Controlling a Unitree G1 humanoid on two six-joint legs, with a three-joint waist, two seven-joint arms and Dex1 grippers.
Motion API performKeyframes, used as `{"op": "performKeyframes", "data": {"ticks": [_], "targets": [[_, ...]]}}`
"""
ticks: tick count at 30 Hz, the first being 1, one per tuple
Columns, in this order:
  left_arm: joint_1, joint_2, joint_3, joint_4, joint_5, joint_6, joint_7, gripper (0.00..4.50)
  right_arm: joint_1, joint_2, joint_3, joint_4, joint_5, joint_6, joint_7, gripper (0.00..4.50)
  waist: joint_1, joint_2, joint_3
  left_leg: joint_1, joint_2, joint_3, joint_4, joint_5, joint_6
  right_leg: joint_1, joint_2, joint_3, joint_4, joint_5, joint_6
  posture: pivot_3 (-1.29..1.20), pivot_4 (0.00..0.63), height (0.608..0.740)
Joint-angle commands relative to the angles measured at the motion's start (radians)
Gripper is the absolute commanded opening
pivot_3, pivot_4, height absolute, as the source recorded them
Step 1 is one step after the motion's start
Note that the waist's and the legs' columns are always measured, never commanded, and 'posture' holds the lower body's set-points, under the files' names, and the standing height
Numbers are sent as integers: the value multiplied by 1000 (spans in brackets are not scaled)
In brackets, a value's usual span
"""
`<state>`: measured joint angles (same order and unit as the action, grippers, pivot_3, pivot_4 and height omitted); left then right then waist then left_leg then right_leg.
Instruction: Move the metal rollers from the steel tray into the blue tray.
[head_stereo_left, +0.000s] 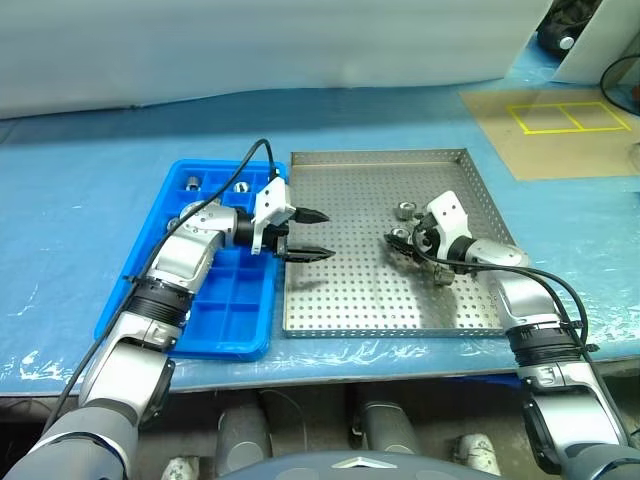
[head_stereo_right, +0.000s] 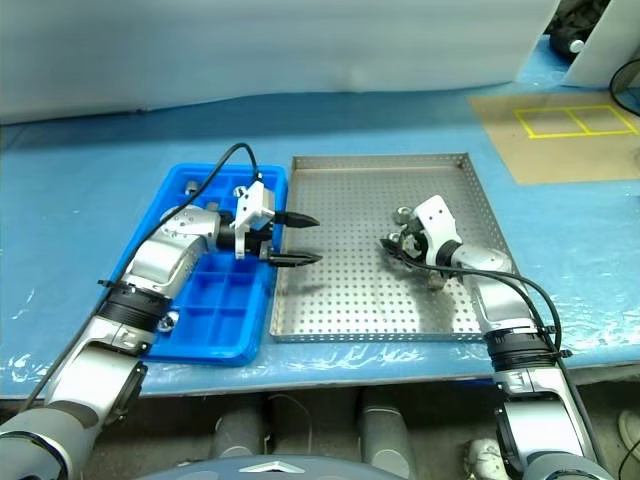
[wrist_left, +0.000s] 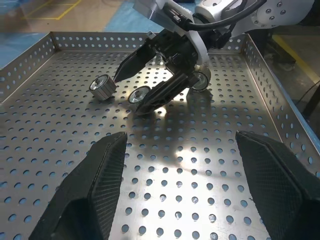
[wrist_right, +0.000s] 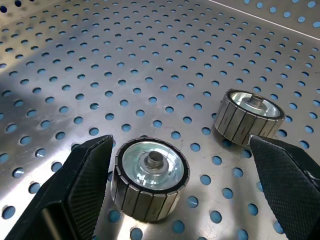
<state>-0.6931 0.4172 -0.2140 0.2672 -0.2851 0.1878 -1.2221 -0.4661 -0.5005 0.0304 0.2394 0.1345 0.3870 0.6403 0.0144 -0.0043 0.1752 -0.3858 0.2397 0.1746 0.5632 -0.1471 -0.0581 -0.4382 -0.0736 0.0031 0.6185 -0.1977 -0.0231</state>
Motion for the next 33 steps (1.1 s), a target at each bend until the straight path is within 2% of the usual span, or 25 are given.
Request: {"op": "performKeyframes", "data": {"ticks": [1, 5, 6, 9, 13, 14, 15, 28, 33], "targets": [[4, 14, 27, -51, -6, 4, 11, 3652, -28, 15, 10, 11, -15, -38, -2, 4500, 0, 0, 0, 0, 0, 0, 0, 0, 0, 0, 0, 0, 0, 0, 0, -232, 150, 740], [9, 19, 29, -66, -9, 14, 23, 3652, -28, 44, 37, 14, -23, -40, 10, 4500, 0, 0, 0, 0, 0, 0, 0, 0, 0, 0, 0, 0, 0, 0, 0, -224, 150, 740], [11, 20, 30, -71, -10, 18, 25, 3691, -26, 48, 43, 12, -25, -41, 14, 4308, 0, 0, 0, 0, 0, 0, 0, 0, 0, 0, 0, 0, 0, 0, 0, -223, 150, 740], [14, 25, 33, -78, -9, 23, 28, 3703, -26, 51, 45, 11, -26, -42, 18, 3517, 1, 0, 0, 0, 0, 0, 0, 0, 0, 0, 0, 0, 0, 0, 0, -220, 150, 740], [17, 31, 34, -81, -8, 25, 29, 3703, -28, 45, 41, 26, -28, -42, 16, 2068, 1, 0, 0, 0, 0, 0, 0, 0, 0, 0, 0, 0, 0, 0, 0, -220, 150, 740], [17, 31, 34, -81, -8, 25, 30, 3703, -26, 42, 42, 26, -28, -42, 21, 1784, 1, 0, 0, 0, 0, 0, 0, 0, 0, 0, 0, 0, 0, 0, 0, -221, 150, 740], [17, 32, 34, -81, -8, 26, 30, 3703, -25, 39, 45, 25, -29, -43, 25, 1693, 1, 0, 0, 0, 0, 0, 0, 0, 0, 0, 0, 0, 0, 0, 0, -221, 150, 740], [10, 55, 53, -95, -18, 38, 24, 3703, -46, 61, 36, -51, -6, -23, 29, 1694, 0, 0, 0, 0, 0, 0, -1, 0, 0, 0, 0, 0, 0, 0, 0, -215, 150, 740], [42, 161, 115, -170, -52, 78, 3, 3703, -108, 82, 48, -138, 55, 5, 106, 1694, -3, 1, 1, -1, 1, 1, -2, 0, 0, -3, 0, 0, 0, 0, 0, -160, 150, 740]]}}
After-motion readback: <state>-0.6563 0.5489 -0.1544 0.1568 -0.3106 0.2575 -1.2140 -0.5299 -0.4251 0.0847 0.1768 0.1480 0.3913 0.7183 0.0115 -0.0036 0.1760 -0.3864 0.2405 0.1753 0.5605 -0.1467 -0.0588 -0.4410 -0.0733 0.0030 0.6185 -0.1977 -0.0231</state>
